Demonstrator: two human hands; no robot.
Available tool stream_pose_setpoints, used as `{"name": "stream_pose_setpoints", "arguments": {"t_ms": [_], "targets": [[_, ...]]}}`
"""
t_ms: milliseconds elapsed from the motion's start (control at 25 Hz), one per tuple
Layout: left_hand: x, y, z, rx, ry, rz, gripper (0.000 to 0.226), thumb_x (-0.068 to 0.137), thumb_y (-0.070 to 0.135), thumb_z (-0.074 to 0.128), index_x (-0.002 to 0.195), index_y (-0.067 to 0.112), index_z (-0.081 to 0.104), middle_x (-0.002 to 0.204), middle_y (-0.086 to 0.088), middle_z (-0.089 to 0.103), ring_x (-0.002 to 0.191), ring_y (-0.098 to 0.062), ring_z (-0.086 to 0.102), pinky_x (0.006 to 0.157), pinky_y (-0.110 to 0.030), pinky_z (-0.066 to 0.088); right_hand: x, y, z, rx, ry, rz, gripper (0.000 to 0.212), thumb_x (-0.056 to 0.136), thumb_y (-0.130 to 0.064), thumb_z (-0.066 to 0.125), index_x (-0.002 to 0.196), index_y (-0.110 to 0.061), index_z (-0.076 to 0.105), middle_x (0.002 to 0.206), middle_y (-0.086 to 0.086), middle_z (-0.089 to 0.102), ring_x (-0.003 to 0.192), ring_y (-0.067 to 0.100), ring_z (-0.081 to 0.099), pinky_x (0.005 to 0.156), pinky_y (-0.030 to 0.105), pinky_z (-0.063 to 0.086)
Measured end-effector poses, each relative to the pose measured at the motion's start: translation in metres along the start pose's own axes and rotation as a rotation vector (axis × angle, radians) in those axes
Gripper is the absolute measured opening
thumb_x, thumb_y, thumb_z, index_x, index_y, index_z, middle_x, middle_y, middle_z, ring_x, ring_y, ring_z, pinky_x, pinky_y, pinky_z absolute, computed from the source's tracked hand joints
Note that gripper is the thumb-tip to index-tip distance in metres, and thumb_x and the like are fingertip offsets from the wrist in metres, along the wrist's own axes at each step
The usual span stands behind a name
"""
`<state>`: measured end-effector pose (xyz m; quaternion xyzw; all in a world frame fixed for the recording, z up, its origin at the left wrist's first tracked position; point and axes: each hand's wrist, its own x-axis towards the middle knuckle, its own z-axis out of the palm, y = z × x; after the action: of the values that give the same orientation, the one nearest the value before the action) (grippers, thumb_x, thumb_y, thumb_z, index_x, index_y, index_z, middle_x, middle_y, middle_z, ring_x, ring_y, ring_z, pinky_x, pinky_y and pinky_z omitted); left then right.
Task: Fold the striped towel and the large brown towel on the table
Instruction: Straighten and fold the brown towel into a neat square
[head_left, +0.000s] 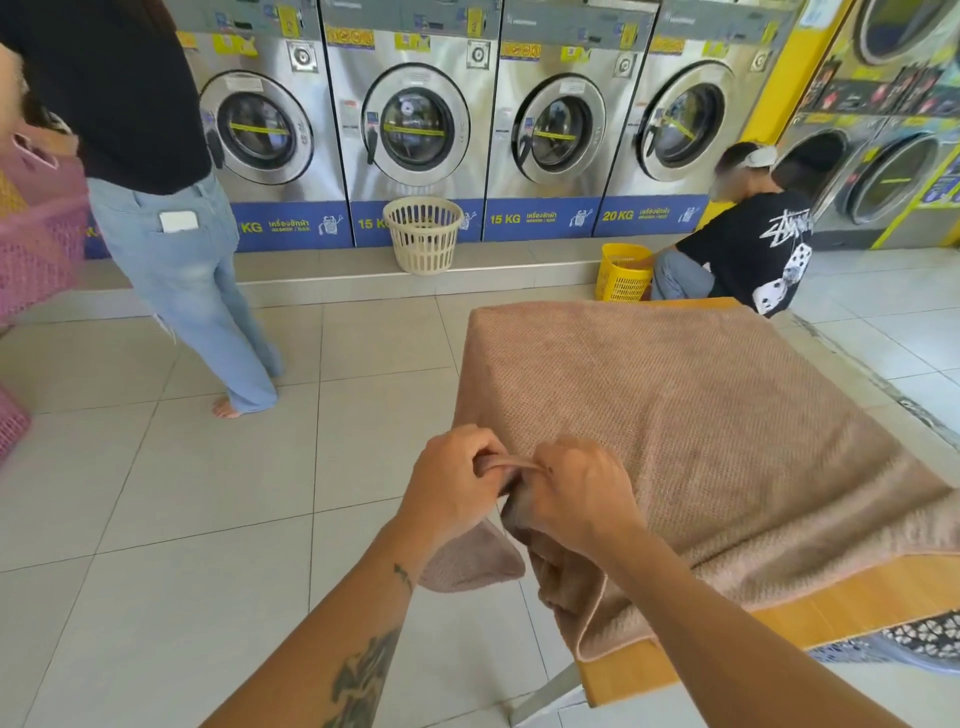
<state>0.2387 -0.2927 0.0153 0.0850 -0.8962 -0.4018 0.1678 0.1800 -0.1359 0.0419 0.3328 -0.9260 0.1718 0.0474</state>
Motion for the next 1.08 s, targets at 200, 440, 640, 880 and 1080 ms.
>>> {"name": "stream_pose_setpoints", "arguments": {"t_ms": [200,440,640,880,1080], "targets": [[-0.017,-0.044,-0.014,0.065,0.169,-0.359,0.026,0.083,-0.001,0.059,0.084,0.025,0.065,0.085,0.007,0.059,0.078,-0.012,0.058,0.059,-0.016,0.038,0.014,0.021,-0.037,0.093,0.137,0.138,0.023,0.087,-0.016,0.054,0.065,-0.014,0.053,0.058,-0.001,0.054,0.052,0.022,0.053,0.048,0.032,0.043],[0.02,-0.003,-0.03,-0.134,0.132,-0.202,0.021,0.083,0.009,0.063,0.075,0.027,0.071,0.071,0.013,0.069,0.073,-0.005,0.065,0.062,-0.025,0.055,0.004,0.043,-0.038,0.017,-0.153,0.235,0.039,0.086,-0.031,0.06,0.124,-0.024,0.062,0.115,-0.003,0.064,0.104,0.021,0.062,0.086,0.041,0.055],[0.054,0.047,-0.033,0.075,-0.011,0.095,0.008,0.074,0.017,0.062,0.069,0.024,0.064,0.062,0.009,0.064,0.063,-0.014,0.06,0.055,-0.036,0.052,0.014,0.002,-0.032,0.148,-0.035,0.073,0.01,0.084,-0.03,0.057,0.075,-0.025,0.056,0.08,-0.005,0.057,0.072,0.018,0.055,0.063,0.036,0.046],[0.05,0.01,-0.029,-0.039,-0.021,-0.146,0.014,0.087,0.022,0.068,0.077,0.032,0.069,0.075,0.014,0.068,0.071,-0.01,0.063,0.061,-0.026,0.047,0.014,0.037,-0.071,0.274,0.202,0.236,0.034,0.086,-0.015,0.054,0.056,-0.021,0.039,0.051,-0.005,0.044,0.047,0.017,0.04,0.045,0.029,0.031],[0.088,0.089,-0.018,-0.063,-0.078,0.177,0.02,0.09,0.014,0.059,0.082,0.026,0.072,0.077,0.014,0.068,0.077,-0.008,0.063,0.072,-0.033,0.053,0.0,0.064,-0.086,0.273,0.041,0.248,0.017,0.082,-0.025,0.068,0.098,-0.028,0.063,0.088,-0.012,0.062,0.08,0.01,0.06,0.063,0.025,0.045]]}}
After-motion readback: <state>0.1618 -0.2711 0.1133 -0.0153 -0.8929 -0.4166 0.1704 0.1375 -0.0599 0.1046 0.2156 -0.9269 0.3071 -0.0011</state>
